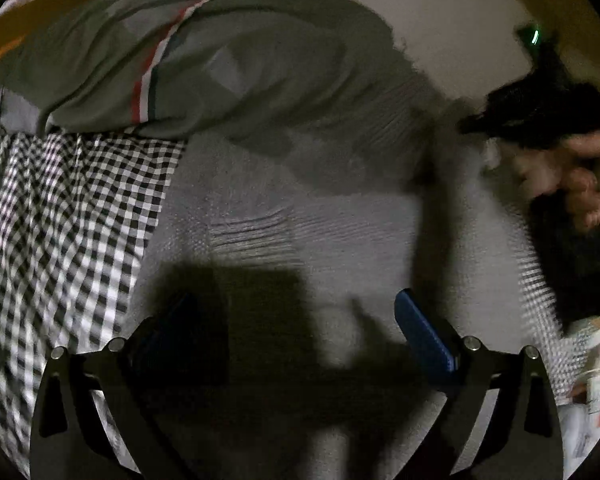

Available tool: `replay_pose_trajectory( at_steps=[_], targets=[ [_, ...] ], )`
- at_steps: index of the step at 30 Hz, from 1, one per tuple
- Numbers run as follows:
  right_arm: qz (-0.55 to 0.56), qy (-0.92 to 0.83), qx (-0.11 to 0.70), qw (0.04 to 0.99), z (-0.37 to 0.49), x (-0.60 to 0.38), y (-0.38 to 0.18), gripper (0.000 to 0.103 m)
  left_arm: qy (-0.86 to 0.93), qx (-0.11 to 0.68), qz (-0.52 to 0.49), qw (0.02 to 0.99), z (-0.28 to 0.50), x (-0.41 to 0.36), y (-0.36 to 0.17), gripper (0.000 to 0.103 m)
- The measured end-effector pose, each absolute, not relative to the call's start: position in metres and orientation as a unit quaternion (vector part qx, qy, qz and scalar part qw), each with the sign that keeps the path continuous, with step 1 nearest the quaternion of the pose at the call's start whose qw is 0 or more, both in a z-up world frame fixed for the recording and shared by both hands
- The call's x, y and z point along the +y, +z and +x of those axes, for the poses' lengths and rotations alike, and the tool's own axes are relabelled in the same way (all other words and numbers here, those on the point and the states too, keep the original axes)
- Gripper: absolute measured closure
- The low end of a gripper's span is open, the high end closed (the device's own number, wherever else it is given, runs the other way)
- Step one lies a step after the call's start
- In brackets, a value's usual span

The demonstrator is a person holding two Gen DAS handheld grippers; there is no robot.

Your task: Fold large clothes

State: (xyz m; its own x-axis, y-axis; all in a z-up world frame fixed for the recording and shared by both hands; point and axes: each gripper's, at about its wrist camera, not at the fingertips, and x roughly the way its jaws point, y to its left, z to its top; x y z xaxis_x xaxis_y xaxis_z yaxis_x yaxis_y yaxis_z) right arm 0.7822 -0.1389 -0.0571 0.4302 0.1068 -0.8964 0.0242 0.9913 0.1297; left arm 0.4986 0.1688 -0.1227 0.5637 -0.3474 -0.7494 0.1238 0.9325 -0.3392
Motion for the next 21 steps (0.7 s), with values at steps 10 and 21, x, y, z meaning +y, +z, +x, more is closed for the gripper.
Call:
replay_pose_trajectory(
  at_steps=[10, 21],
  targets=[
    [0.106, 0.065, 0.513, 0.849, 0.784, -0.156, -0.054, 0.090, -0.261, 0.580, -0.140, 0.759, 0.440, 0.130, -0.172, 0.006],
    [0.127, 0.164, 0.440, 0.873, 0.754, -0.139, 0.024, 0.091, -0.287, 0.501, -0.277, 0.768, 0.408, 0.163, -0.137, 0.096]
  ],
)
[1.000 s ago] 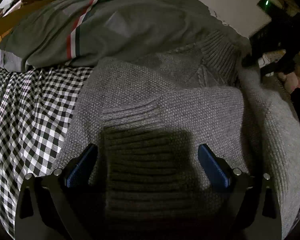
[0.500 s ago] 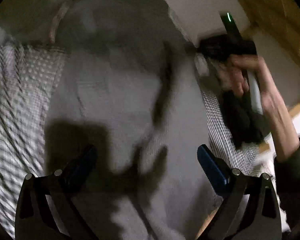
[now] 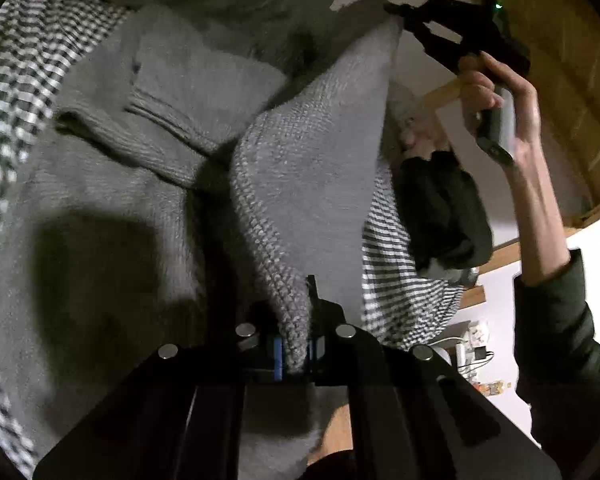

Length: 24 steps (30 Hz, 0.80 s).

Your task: Fold large clothes

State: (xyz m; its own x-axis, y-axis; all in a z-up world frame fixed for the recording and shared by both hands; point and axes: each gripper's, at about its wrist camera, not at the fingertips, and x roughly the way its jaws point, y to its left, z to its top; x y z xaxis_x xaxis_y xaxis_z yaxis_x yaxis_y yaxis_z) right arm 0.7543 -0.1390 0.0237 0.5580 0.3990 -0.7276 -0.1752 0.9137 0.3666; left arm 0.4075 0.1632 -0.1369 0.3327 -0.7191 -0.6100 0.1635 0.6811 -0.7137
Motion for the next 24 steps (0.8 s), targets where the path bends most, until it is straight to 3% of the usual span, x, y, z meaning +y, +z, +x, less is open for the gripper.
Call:
replay_pose_trajectory(
  at_steps=[3, 5, 8, 12, 16, 17, 19, 24],
  targets=[
    [0.122, 0.196, 0.431, 0.872, 0.751, -0.105, 0.045, 0.091, -0.281, 0.496, -0.277, 0.774, 0.393, 0.176, -0.129, 0.096],
    [0.112, 0.220, 0.422, 0.873, 0.748, -0.074, 0.057, 0.103, -0.273, 0.489, -0.285, 0.778, 0.375, 0.187, -0.124, 0.096],
    [0.086, 0.246, 0.415, 0.872, 0.747, -0.014, 0.071, 0.103, -0.252, 0.487, -0.294, 0.783, 0.353, 0.202, -0.125, 0.096],
    [0.016, 0.223, 0.474, 0.852, 0.755, 0.047, 0.039, 0.102, -0.233, 0.507, -0.306, 0.771, 0.339, 0.211, -0.145, 0.096],
    [-0.075, 0.128, 0.548, 0.823, 0.758, 0.044, -0.011, 0.100, -0.248, 0.523, -0.285, 0.764, 0.333, 0.182, -0.159, 0.096],
    [-0.085, 0.107, 0.569, 0.811, 0.764, 0.037, -0.022, 0.086, -0.252, 0.524, -0.283, 0.763, 0.333, 0.175, -0.163, 0.096],
    [-0.083, 0.105, 0.608, 0.782, 0.772, 0.024, -0.045, 0.017, -0.246, 0.524, -0.274, 0.768, 0.332, 0.167, -0.168, 0.095],
    [-0.101, 0.150, 0.601, 0.778, 0.762, 0.058, -0.075, 0.013, -0.229, 0.521, -0.242, 0.786, 0.325, 0.151, -0.176, 0.063]
  ],
)
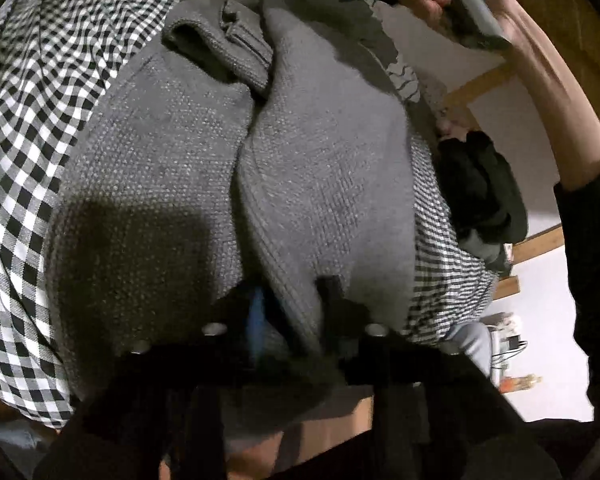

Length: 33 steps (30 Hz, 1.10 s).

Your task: Fold large clothes

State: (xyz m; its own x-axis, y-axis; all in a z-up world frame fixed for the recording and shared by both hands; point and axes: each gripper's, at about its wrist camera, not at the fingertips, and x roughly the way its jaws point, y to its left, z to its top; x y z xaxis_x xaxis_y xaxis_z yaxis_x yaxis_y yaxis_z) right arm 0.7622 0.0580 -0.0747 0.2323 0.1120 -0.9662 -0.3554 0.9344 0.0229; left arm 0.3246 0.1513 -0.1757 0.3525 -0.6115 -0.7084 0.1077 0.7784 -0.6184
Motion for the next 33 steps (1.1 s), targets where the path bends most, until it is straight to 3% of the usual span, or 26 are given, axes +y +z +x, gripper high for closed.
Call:
replay_pose_trajectory(
  at_steps=[2, 3, 4, 6, 7, 8, 9, 10, 13, 20, 23, 26, 27, 28, 30, 31, 32, 33],
  targets=[
    [-0.134, 0.140, 0.599, 0.777, 0.759, 0.078, -0.092, 0.015, -0.239, 0.509, -0.240, 0.791, 0.325, 0.144, -0.176, 0.039],
    [-0.160, 0.109, 0.594, 0.780, 0.762, 0.086, -0.104, 0.033, -0.240, 0.504, -0.235, 0.796, 0.323, 0.145, -0.175, 0.034],
    [-0.176, 0.084, 0.597, 0.778, 0.765, 0.087, -0.115, 0.063, -0.230, 0.502, -0.222, 0.804, 0.323, 0.141, -0.176, 0.026],
    [-0.159, 0.053, 0.609, 0.775, 0.774, 0.078, -0.131, 0.074, -0.233, 0.506, -0.216, 0.802, 0.324, 0.129, -0.180, 0.027],
    [-0.135, 0.061, 0.608, 0.780, 0.776, 0.070, -0.134, 0.086, -0.234, 0.507, -0.218, 0.801, 0.325, 0.133, -0.179, 0.035],
    [-0.129, 0.060, 0.603, 0.785, 0.776, 0.063, -0.134, 0.090, -0.233, 0.510, -0.218, 0.799, 0.326, 0.134, -0.181, 0.067],
    [-0.119, 0.065, 0.600, 0.789, 0.775, 0.059, -0.132, 0.091, -0.229, 0.516, -0.223, 0.795, 0.328, 0.137, -0.184, 0.087],
    [-0.094, 0.079, 0.596, 0.794, 0.774, 0.051, -0.126, 0.092, -0.230, 0.519, -0.241, 0.787, 0.329, 0.146, -0.188, 0.095],
    [-0.027, 0.124, 0.559, 0.820, 0.767, 0.036, -0.086, 0.092, -0.241, 0.509, -0.262, 0.784, 0.329, 0.153, -0.188, 0.097],
    [0.004, 0.188, 0.508, 0.841, 0.758, 0.062, -0.008, 0.092, -0.222, 0.465, -0.280, 0.810, 0.313, 0.190, -0.144, 0.098],
    [0.012, 0.200, 0.521, 0.830, 0.774, 0.089, -0.016, 0.092, -0.143, 0.472, -0.251, 0.833, 0.308, 0.208, -0.139, 0.098],
    [-0.012, 0.197, 0.548, 0.813, 0.785, 0.132, -0.062, 0.092, -0.078, 0.502, -0.184, 0.841, 0.309, 0.204, -0.149, 0.096],
    [-0.029, 0.187, 0.561, 0.806, 0.784, 0.146, -0.086, 0.092, -0.069, 0.509, -0.172, 0.841, 0.309, 0.200, -0.153, 0.093],
    [-0.045, 0.181, 0.570, 0.800, 0.787, 0.148, -0.103, 0.092, -0.059, 0.516, -0.161, 0.839, 0.309, 0.196, -0.157, 0.082],
    [-0.070, 0.172, 0.585, 0.790, 0.783, 0.158, -0.142, 0.079, -0.062, 0.518, -0.151, 0.840, 0.306, 0.195, -0.155, 0.063],
    [-0.066, 0.177, 0.577, 0.794, 0.779, 0.156, -0.149, 0.074, -0.058, 0.513, -0.142, 0.845, 0.301, 0.192, -0.150, 0.042],
    [-0.058, 0.194, 0.561, 0.803, 0.774, 0.157, -0.149, 0.053, -0.055, 0.503, -0.134, 0.852, 0.295, 0.190, -0.142, 0.025],
    [-0.046, 0.226, 0.555, 0.800, 0.769, 0.161, -0.145, 0.024, -0.054, 0.495, -0.130, 0.857, 0.291, 0.196, -0.136, 0.023]
  ],
)
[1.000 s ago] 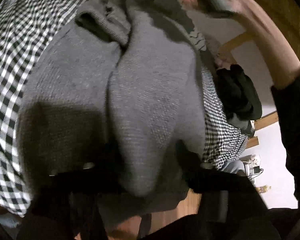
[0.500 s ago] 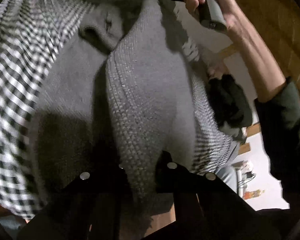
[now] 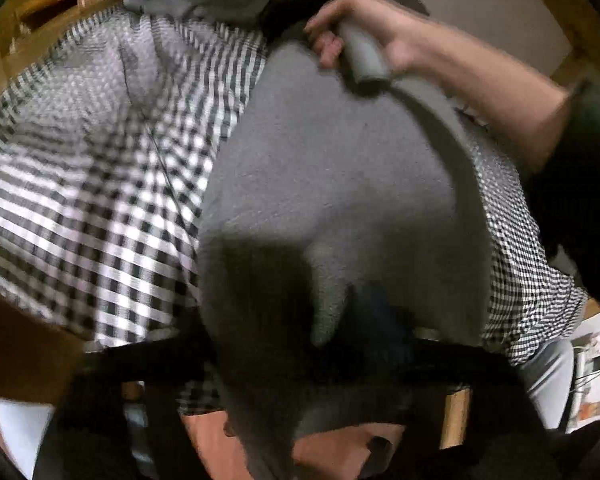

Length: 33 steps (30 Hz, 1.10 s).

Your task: Fold large clothes

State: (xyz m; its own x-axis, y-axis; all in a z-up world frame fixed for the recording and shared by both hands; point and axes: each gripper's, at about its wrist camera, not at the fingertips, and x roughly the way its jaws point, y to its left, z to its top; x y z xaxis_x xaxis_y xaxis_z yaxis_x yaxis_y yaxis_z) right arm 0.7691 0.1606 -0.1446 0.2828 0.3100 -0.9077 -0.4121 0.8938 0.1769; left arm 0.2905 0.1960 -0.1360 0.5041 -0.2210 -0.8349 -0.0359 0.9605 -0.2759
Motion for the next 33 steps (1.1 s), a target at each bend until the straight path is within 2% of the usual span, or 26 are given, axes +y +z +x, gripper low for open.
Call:
replay_pose_trajectory(
  at_steps=[1, 3, 5, 7, 9, 11, 13, 16, 20, 23, 26, 28, 31, 33],
  targets=[
    [-0.042, 0.247, 0.548, 0.798, 0.765, 0.164, -0.138, 0.012, -0.055, 0.484, -0.127, 0.864, 0.284, 0.195, -0.125, 0.023],
    [-0.041, 0.276, 0.518, 0.809, 0.754, 0.165, -0.107, 0.012, -0.065, 0.466, -0.137, 0.872, 0.280, 0.194, -0.108, 0.017],
    [-0.021, 0.317, 0.483, 0.816, 0.742, 0.156, -0.069, 0.011, -0.085, 0.430, -0.146, 0.887, 0.279, 0.189, -0.090, 0.007],
    [-0.029, 0.309, 0.436, 0.844, 0.731, 0.135, -0.033, 0.004, -0.088, 0.412, -0.131, 0.897, 0.284, 0.180, -0.086, 0.007],
    [-0.066, 0.246, 0.398, 0.881, 0.730, 0.106, -0.013, 0.004, -0.087, 0.397, -0.113, 0.907, 0.312, 0.165, -0.095, 0.006],
    [-0.097, 0.168, 0.401, 0.895, 0.742, 0.075, -0.014, 0.004, -0.097, 0.447, -0.108, 0.883, 0.346, 0.149, -0.131, 0.006],
    [-0.081, 0.126, 0.439, 0.886, 0.758, 0.037, -0.025, 0.004, -0.099, 0.499, -0.119, 0.853, 0.362, 0.141, -0.171, 0.007],
    [-0.069, 0.125, 0.522, 0.841, 0.781, 0.003, -0.062, 0.004, -0.080, 0.475, -0.036, 0.876, 0.348, 0.121, -0.187, 0.006],
    [-0.134, 0.079, 0.546, 0.823, 0.807, 0.013, -0.121, 0.004, -0.083, 0.470, -0.030, 0.878, 0.341, 0.122, -0.189, 0.006],
    [-0.083, 0.073, 0.578, 0.808, 0.827, -0.003, -0.150, 0.003, -0.082, 0.466, -0.021, 0.881, 0.341, 0.122, -0.191, 0.006],
    [-0.046, 0.081, 0.584, 0.807, 0.831, -0.012, -0.145, 0.003, -0.078, 0.463, -0.019, 0.882, 0.335, 0.114, -0.185, 0.006],
    [-0.056, 0.104, 0.556, 0.823, 0.811, -0.016, -0.121, 0.007, -0.081, 0.458, -0.043, 0.884, 0.331, 0.116, -0.169, 0.006],
    [-0.050, 0.145, 0.511, 0.846, 0.753, -0.033, -0.081, 0.005, -0.061, 0.402, -0.095, 0.908, 0.330, 0.133, -0.128, 0.006],
    [-0.056, 0.168, 0.512, 0.841, 0.703, -0.042, -0.076, 0.004, -0.023, 0.400, -0.064, 0.914, 0.343, 0.135, -0.126, 0.006]
  ],
)
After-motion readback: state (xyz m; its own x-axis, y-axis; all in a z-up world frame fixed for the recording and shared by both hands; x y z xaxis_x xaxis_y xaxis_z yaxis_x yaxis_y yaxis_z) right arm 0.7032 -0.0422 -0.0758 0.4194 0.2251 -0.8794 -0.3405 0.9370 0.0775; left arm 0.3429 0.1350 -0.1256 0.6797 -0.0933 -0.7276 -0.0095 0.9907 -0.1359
